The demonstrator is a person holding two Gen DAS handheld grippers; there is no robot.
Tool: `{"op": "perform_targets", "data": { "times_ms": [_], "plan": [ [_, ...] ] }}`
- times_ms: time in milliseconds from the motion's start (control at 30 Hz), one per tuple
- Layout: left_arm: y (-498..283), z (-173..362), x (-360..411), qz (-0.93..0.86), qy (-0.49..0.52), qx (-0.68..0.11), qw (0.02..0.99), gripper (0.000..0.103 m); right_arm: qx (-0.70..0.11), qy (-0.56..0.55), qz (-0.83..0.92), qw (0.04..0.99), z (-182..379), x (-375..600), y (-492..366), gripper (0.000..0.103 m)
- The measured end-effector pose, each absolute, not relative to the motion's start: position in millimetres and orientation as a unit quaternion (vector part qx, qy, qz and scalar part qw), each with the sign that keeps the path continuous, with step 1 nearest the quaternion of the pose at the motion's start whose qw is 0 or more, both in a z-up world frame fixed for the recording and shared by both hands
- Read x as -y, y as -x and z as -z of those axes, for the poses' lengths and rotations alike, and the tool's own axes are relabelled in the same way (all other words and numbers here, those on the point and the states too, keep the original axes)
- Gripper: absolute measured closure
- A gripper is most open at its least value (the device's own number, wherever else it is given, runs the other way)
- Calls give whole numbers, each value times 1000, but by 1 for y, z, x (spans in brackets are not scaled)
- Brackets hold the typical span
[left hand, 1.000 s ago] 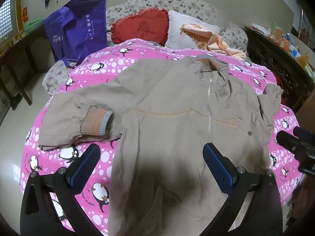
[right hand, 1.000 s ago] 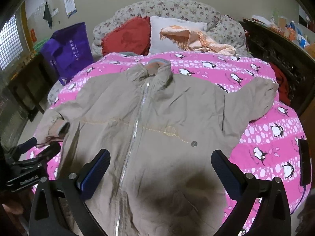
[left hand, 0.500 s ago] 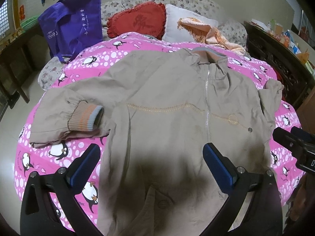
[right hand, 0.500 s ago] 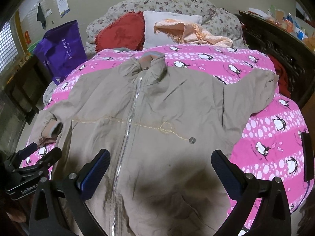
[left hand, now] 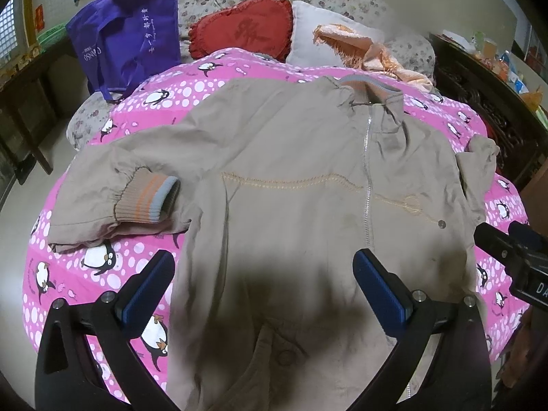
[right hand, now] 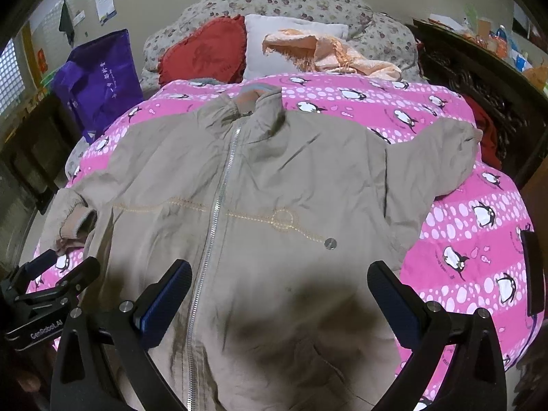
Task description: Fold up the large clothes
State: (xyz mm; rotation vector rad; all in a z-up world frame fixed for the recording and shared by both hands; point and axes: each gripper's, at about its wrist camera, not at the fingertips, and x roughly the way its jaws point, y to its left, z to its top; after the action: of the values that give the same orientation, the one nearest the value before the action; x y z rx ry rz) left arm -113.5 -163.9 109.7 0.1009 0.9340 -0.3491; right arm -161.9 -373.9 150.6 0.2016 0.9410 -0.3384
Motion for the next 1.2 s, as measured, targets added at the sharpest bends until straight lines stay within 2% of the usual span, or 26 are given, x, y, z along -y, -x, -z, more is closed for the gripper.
{"op": "perform_targets", "data": {
  "times_ms": [1200],
  "plan": [
    [106, -101, 162, 159, -48, -457, 874, 0, -472, -108, 153, 862, -134, 377, 155, 0]
  ]
}}
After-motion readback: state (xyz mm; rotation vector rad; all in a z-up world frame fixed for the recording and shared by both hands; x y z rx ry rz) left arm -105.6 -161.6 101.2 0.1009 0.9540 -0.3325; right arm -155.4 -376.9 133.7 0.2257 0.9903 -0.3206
